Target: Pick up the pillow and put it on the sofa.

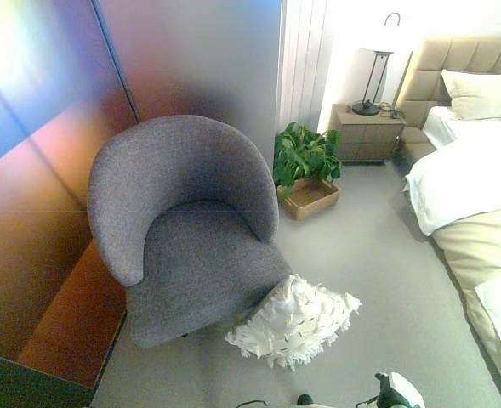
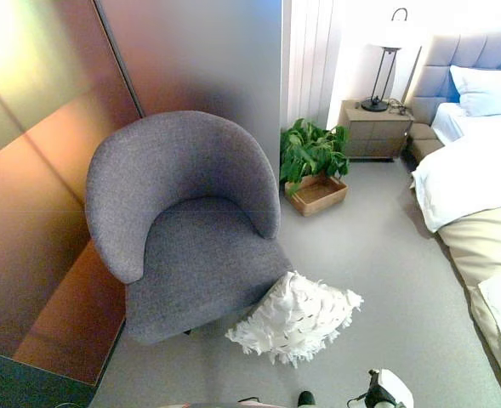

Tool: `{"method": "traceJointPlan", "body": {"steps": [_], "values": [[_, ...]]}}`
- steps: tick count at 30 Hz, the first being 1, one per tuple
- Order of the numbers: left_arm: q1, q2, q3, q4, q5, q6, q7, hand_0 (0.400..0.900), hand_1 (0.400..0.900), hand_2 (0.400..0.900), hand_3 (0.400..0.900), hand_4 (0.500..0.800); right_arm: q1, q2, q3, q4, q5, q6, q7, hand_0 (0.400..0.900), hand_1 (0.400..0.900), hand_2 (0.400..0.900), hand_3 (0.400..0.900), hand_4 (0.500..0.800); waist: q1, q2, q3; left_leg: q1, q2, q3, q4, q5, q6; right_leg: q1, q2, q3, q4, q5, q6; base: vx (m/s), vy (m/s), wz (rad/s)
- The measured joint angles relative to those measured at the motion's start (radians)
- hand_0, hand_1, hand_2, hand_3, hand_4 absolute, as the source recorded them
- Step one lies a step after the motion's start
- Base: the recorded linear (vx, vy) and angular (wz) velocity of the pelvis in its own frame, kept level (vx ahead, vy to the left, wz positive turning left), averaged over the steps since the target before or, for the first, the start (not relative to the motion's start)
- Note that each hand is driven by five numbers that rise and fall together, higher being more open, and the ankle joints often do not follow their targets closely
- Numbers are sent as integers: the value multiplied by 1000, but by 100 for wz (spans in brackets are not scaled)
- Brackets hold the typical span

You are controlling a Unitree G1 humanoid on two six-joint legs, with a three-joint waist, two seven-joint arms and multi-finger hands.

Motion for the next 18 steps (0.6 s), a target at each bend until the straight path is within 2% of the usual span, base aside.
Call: {"method": "traceJointPlan", "body": {"steps": [14, 18], "values": [[9, 2, 0, -10, -3, -7, -10, 900, 900, 900, 900, 800, -2, -30, 1, -23, -38, -15, -15, 900, 900, 900, 900, 800, 9, 8, 3, -13, 1, -26, 0, 3, -1, 1, -2, -23, 0, -5, 0, 22, -31, 6], [2, 14, -8, -41, -9, -8, -41, 900, 900, 900, 900, 800, -46, -94, 26, -41, -63, -16, -24, 900, 900, 900, 900, 800, 30, 22, 23, -68, 1, -45, 1, 15, -2, -49, -6, -50, 0, -4, -1, -121, -48, 19]]}}
